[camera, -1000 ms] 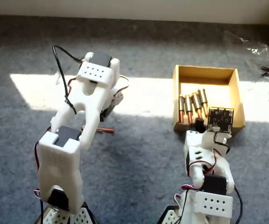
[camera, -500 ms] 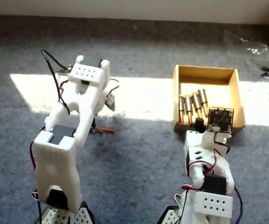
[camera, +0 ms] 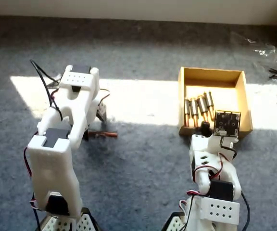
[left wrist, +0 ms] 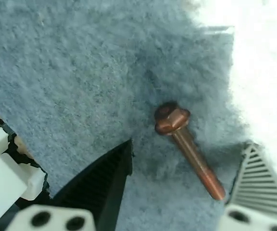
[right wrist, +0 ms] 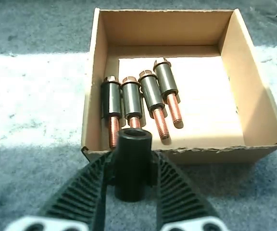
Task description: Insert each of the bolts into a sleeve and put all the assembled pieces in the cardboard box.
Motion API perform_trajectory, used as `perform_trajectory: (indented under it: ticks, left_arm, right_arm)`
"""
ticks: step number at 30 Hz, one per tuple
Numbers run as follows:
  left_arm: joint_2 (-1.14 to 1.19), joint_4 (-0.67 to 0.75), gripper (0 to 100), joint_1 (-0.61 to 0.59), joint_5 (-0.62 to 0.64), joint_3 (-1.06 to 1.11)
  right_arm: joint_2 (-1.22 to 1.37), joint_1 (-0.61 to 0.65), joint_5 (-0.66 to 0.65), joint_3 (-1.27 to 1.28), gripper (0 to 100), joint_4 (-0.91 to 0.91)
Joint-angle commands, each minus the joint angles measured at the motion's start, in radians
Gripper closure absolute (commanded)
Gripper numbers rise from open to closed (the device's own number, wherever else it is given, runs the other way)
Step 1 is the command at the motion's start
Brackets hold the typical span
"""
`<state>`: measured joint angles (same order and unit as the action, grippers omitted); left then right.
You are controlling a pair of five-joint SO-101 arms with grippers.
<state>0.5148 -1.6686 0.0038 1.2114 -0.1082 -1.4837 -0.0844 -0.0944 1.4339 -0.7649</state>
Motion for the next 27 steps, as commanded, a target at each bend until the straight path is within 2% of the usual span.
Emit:
perform_trajectory:
  ticks: [1, 10, 27]
  left_arm:
    - [-0.015, 0.044, 67, -0.001, 0.009, 0.027]
    - [-0.015, 0.133, 67, -0.004, 0.009, 0.108]
    - [-0.016, 0.129, 67, -0.025, 0.009, 0.107]
  right_arm:
    - [-0.015, -0.004, -0.014, -0.005, 99.3, 0.025]
    - [-0.015, -0.004, -0.014, -0.005, 99.3, 0.025]
    - [-0.015, -0.004, -0.014, -0.005, 99.3, 0.025]
